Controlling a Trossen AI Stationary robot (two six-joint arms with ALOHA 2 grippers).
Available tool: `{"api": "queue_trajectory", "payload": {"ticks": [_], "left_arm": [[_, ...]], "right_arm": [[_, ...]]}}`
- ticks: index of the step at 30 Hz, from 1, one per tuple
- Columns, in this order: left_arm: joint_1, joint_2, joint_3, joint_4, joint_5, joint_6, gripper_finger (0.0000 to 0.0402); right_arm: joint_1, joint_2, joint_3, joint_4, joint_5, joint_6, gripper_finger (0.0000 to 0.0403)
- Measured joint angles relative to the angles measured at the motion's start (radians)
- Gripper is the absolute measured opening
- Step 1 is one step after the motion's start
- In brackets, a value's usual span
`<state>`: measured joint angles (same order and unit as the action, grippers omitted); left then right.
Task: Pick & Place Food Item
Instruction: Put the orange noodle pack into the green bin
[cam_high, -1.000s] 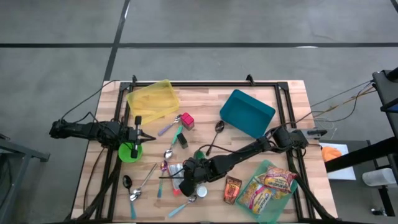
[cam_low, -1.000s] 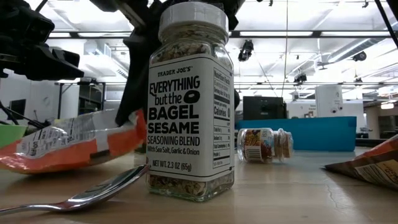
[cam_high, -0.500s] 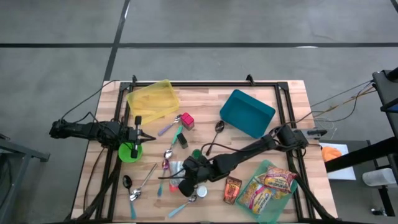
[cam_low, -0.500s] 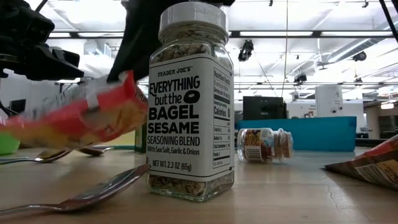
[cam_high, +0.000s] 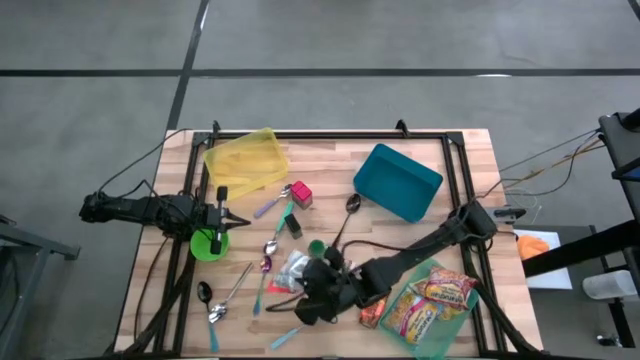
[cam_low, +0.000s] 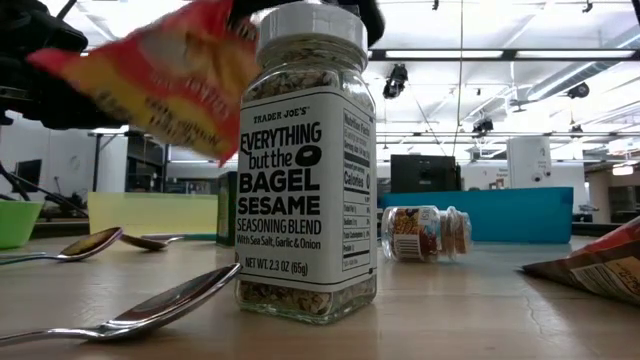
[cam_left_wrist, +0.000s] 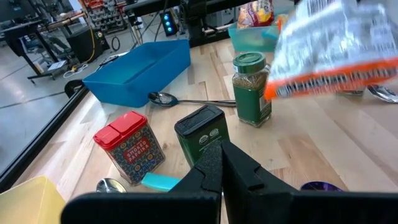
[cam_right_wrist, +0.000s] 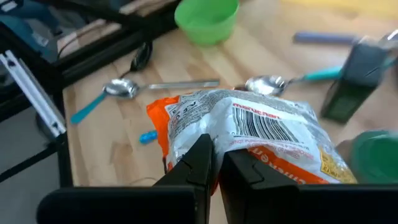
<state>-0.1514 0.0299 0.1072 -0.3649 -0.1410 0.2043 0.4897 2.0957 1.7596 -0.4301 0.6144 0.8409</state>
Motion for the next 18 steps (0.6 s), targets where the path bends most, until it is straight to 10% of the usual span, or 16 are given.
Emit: {"api": "queue_trajectory", "payload": {"ticks": [18], "left_arm": [[0.000,0.000,0.000,0.000,0.000,0.000,0.0000]], "right_arm": [[0.215,-0.107,0.000,-0.116,0.427,-0.080,0.0015]]}}
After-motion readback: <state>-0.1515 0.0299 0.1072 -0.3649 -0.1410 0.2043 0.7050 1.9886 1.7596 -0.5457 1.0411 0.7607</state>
